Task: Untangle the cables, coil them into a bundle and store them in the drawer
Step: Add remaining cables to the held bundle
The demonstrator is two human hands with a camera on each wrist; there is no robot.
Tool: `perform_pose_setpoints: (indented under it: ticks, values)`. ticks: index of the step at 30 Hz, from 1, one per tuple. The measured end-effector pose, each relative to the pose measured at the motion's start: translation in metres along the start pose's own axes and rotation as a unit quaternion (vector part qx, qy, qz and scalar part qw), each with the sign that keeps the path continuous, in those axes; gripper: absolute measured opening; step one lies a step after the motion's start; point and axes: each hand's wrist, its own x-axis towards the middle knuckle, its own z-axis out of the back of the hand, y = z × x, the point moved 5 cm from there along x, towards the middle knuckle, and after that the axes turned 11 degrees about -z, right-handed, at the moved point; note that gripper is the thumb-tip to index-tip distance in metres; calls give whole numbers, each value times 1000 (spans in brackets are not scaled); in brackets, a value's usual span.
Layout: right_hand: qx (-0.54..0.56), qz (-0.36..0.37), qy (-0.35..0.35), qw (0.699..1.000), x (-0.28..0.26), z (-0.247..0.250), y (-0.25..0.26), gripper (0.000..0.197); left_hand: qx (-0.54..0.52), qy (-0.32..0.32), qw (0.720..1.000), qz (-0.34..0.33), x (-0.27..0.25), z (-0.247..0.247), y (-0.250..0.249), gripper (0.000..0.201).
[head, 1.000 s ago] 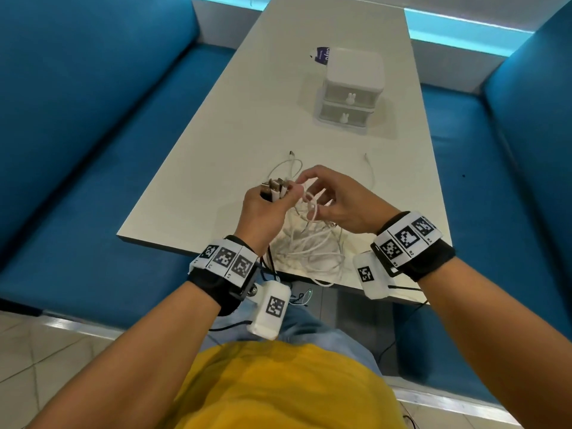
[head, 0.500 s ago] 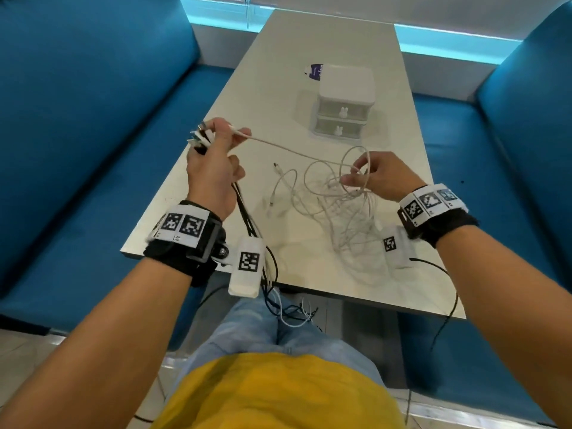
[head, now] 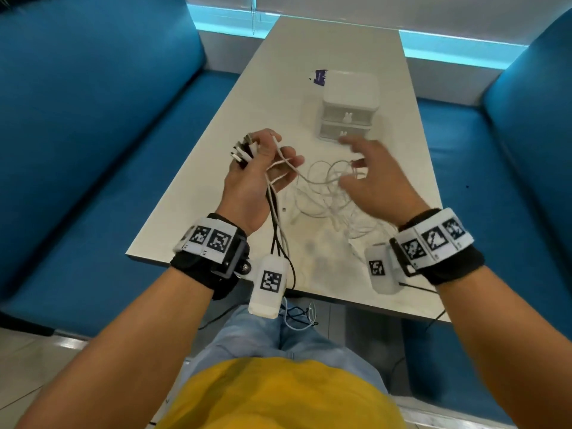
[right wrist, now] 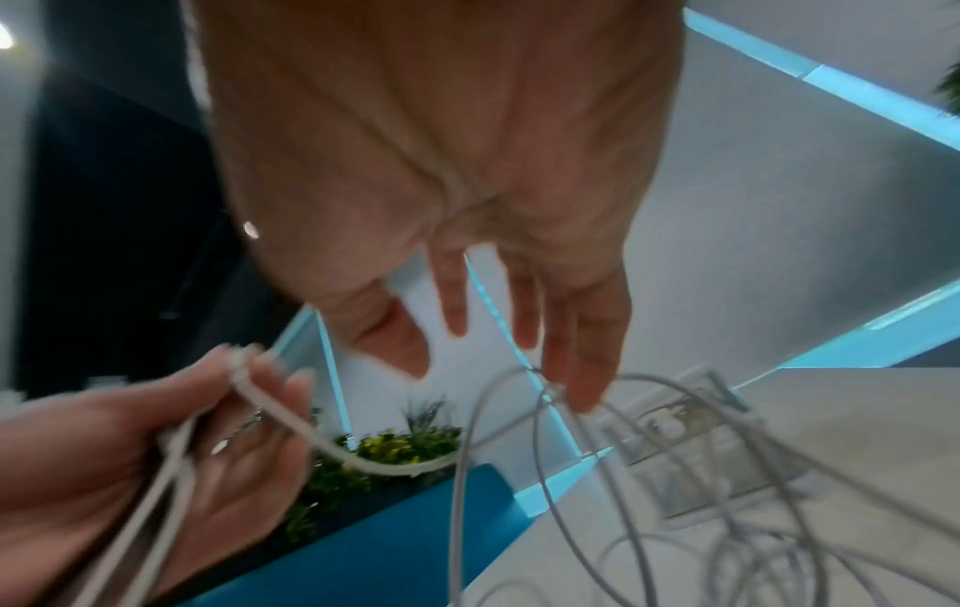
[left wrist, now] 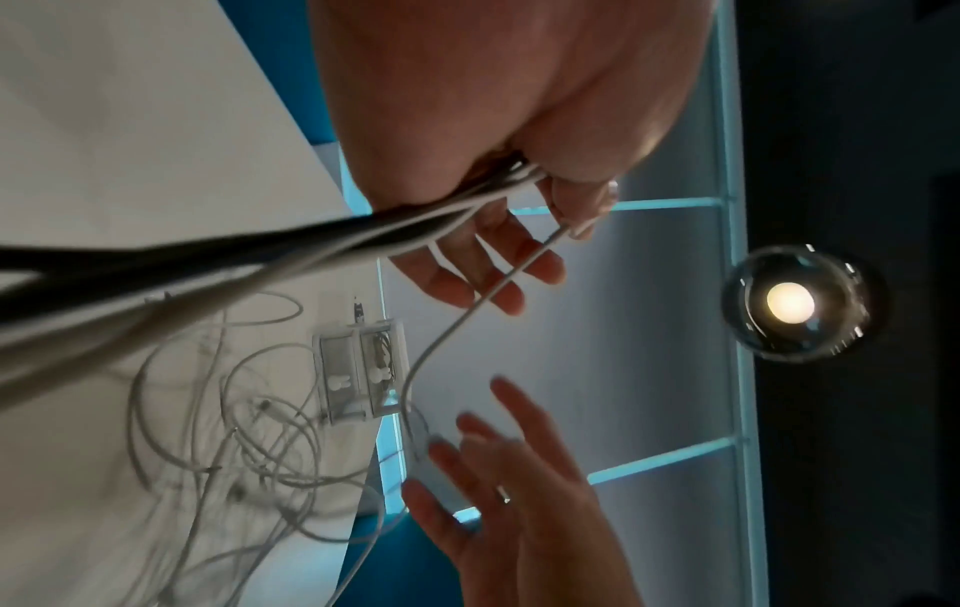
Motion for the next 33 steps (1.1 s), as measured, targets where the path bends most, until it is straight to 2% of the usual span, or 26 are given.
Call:
perform_pose_setpoints:
  ticks: [2, 3, 7, 9, 12, 14, 16, 19, 20, 27, 29, 31, 33]
  values:
    - [-73, 27, 86, 993, -13, -25, -1, 53, 10, 29, 999, -11, -6, -9, 1, 17]
    - [-105, 21, 106, 989, -13, -35, -10, 49, 8, 38, 999, -14, -7, -12, 1, 18]
    - [-100, 6, 44, 994, 0, -38, -35, 21, -38, 35, 999, 2, -10, -14, 2, 24]
    - [-93, -17, 55, 994, 8, -35, -42, 9, -47, 35, 998, -1, -11, -13, -2, 29]
    - [-166, -64, 81, 981, 18, -31, -60, 24, -59, 46, 997, -9, -9, -12, -13, 32]
    - [-233, -92, 88, 964, 23, -28, -71, 34, -60, 61, 996, -11, -7, -12, -19, 24]
    - [-293, -104, 81, 947, 26, -25, -77, 33, -64, 84, 994, -9, -8, -14, -23, 16]
    - [-309, -74, 33, 947, 25, -18, -69, 24, -49, 104, 993, 2, -8, -19, -22, 17]
    - [-298, -66, 37, 951, 23, -18, -65, 23, -42, 101, 994, 8, -8, -20, -21, 18]
    - [-276, -18, 143, 950, -7, -34, -36, 53, -34, 61, 997, 25, -5, -23, -11, 30]
    - [-309, -14, 181, 934, -17, -38, -32, 57, 38, 95, 994, 39, -7, -26, -9, 33]
    - [-347, -4, 176, 921, -22, -42, -29, 58, 112, 144, 981, 63, -10, -33, -6, 38]
    - [-346, -4, 170, 923, -26, -46, -27, 58, 132, 169, 973, 81, -14, -38, -4, 44]
